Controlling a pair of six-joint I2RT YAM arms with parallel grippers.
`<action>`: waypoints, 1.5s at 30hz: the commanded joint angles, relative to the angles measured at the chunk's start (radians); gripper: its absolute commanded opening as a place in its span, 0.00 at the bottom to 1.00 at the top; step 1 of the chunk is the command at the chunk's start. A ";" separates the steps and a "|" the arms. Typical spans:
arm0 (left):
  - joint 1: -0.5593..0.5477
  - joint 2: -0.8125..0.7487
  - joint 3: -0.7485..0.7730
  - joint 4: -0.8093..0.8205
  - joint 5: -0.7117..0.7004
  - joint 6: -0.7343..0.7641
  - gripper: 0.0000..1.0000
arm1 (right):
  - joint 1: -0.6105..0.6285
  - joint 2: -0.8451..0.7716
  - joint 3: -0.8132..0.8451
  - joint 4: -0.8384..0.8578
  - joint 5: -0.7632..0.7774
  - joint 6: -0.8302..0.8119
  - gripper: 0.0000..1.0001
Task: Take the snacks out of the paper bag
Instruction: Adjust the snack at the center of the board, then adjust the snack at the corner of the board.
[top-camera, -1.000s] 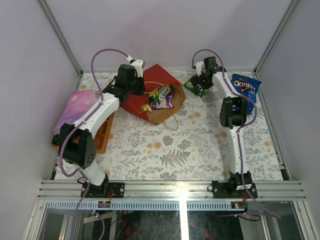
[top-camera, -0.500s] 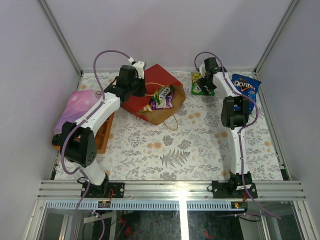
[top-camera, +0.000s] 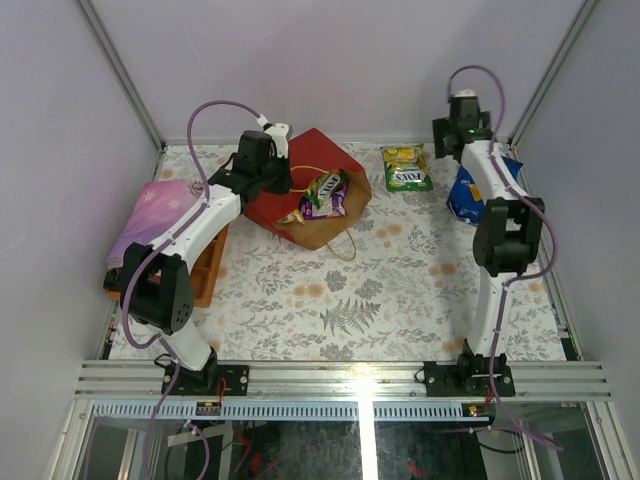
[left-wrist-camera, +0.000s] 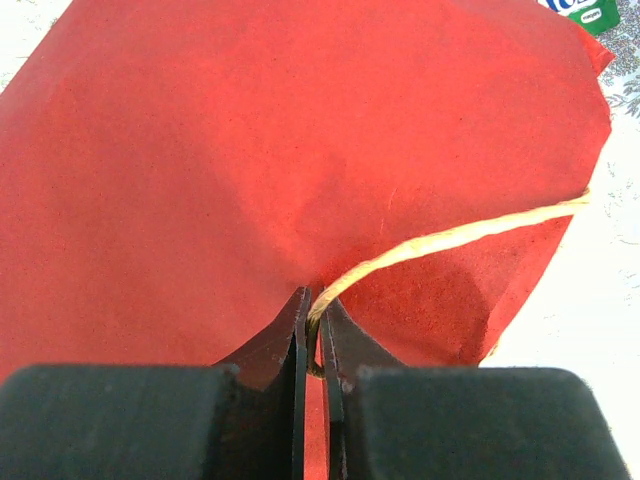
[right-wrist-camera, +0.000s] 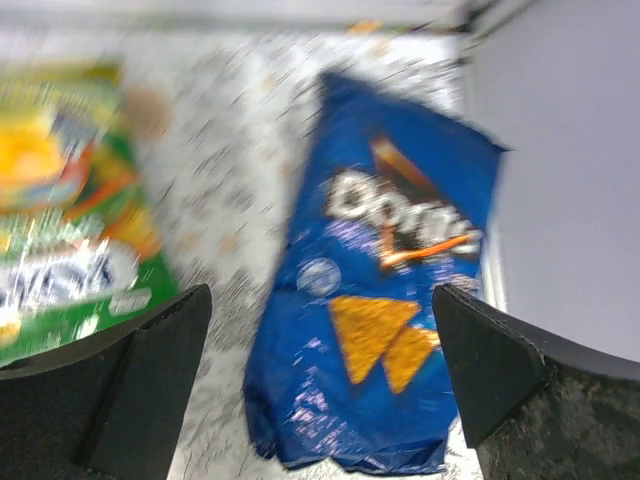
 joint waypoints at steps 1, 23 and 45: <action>0.014 0.001 0.014 0.015 -0.037 0.013 0.05 | -0.099 -0.061 0.017 0.108 0.180 0.269 0.99; 0.017 0.028 0.025 -0.002 -0.069 0.024 0.05 | -0.238 0.337 0.284 -0.001 -0.045 0.415 0.89; 0.017 0.004 0.017 -0.003 -0.088 0.023 0.06 | -0.198 -0.158 -0.096 0.373 -0.147 0.498 1.00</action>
